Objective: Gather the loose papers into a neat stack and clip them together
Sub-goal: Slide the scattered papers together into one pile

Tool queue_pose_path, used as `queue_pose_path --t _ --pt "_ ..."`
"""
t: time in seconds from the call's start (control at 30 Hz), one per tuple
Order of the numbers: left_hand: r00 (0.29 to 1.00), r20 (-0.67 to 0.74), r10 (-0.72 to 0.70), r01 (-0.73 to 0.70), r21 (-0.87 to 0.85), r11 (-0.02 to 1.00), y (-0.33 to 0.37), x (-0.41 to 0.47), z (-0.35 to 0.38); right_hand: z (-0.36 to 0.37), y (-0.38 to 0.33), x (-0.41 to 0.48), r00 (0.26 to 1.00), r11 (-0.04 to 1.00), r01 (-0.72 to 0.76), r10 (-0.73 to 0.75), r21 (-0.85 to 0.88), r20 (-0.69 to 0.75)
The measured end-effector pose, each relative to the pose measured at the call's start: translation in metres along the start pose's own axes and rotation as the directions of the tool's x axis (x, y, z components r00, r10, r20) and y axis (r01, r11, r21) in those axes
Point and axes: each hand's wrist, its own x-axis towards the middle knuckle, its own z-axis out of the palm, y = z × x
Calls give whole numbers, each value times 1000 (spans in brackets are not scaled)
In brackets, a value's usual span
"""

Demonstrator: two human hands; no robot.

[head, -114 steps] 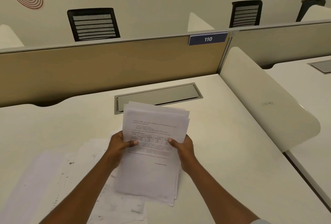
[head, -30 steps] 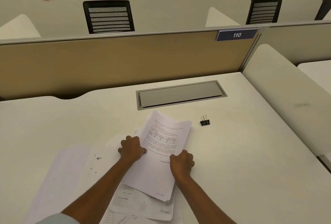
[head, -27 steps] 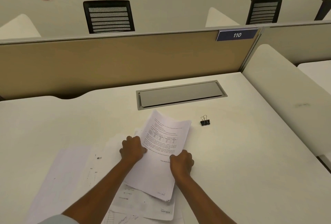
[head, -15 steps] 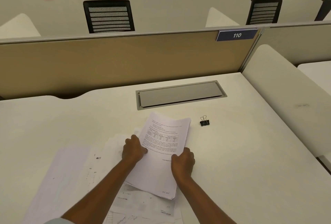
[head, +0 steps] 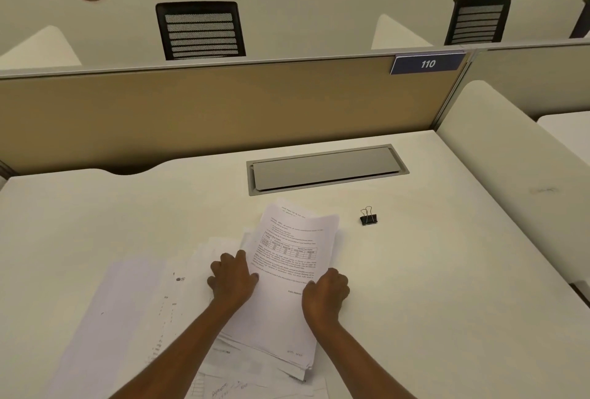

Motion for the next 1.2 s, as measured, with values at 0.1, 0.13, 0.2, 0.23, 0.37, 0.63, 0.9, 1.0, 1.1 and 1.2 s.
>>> queue_pose_path --t 0.1,0.13,0.2,0.23,0.37,0.63,0.9,1.0,1.1,1.2 --pt "1000 17 10 -9 -14 1000 1 3 -5 2 -6 -1 1000 999 -14 13 34 16" --pt "1000 21 11 -11 -9 1000 1 4 -7 2 -7 0 1000 999 -20 19 46 19" --pt "999 44 1 0 -19 1000 1 6 -10 2 -8 2 999 996 -25 23 83 28" --pt "998 57 -6 8 -39 999 2 8 -11 1 -7 3 999 993 -20 15 118 40" --pt "997 71 -28 30 -22 999 3 10 -14 -1 -6 3 996 965 -5 -17 262 82" --pt "990 122 -77 100 -196 976 0 12 -19 -5 -5 9 993 948 53 -84 314 85" --pt "990 110 -91 133 -463 876 -18 -10 -14 -9 9 6 987 937 89 -128 338 95" --pt "985 148 -88 150 -488 860 -29 -20 -10 -9 15 2 978 905 140 -190 402 85" --pt "985 159 -61 133 -493 860 -37 -27 -7 -12 17 -6 958 868 208 -273 452 85" --pt "983 131 -128 162 -293 942 -39 -30 -9 -15 18 -7 945 865 239 -311 442 97"
